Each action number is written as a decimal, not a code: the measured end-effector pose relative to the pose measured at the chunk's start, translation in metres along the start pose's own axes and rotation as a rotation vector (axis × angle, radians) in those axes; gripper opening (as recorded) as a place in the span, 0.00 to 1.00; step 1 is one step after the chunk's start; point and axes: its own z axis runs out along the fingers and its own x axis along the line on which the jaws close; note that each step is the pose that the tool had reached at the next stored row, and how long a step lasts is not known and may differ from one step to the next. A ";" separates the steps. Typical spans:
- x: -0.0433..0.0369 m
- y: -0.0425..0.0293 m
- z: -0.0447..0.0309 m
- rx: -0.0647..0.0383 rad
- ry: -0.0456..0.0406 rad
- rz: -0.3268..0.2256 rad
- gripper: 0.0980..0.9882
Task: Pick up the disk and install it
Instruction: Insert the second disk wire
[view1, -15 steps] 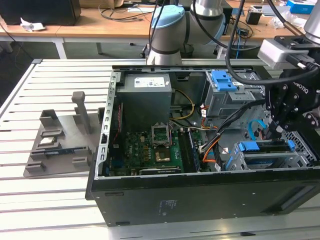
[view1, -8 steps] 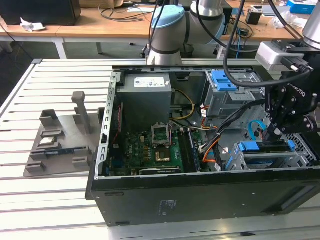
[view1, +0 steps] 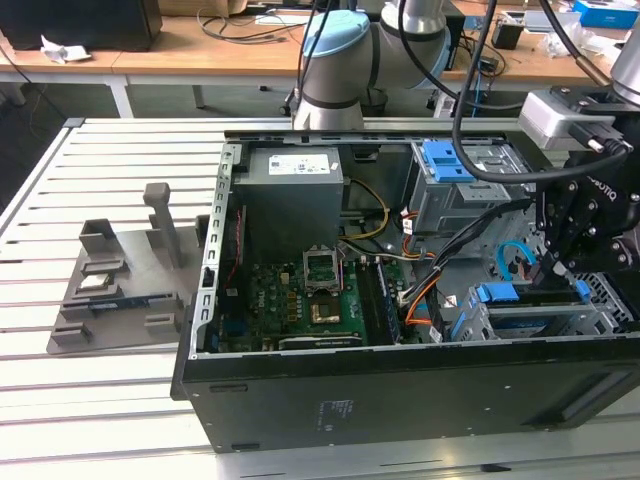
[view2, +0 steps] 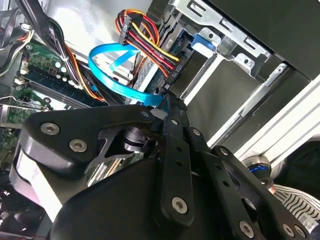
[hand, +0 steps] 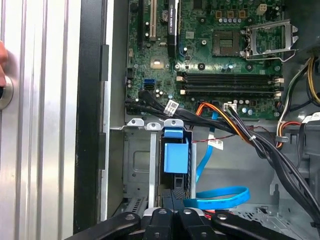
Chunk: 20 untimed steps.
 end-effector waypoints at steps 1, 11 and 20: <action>0.0000 -0.0003 0.0006 0.000 0.0001 0.000 0.01; 0.0008 -0.0028 0.0049 0.000 0.0000 0.001 0.01; 0.0057 -0.0031 0.0059 0.000 -0.0001 0.004 0.01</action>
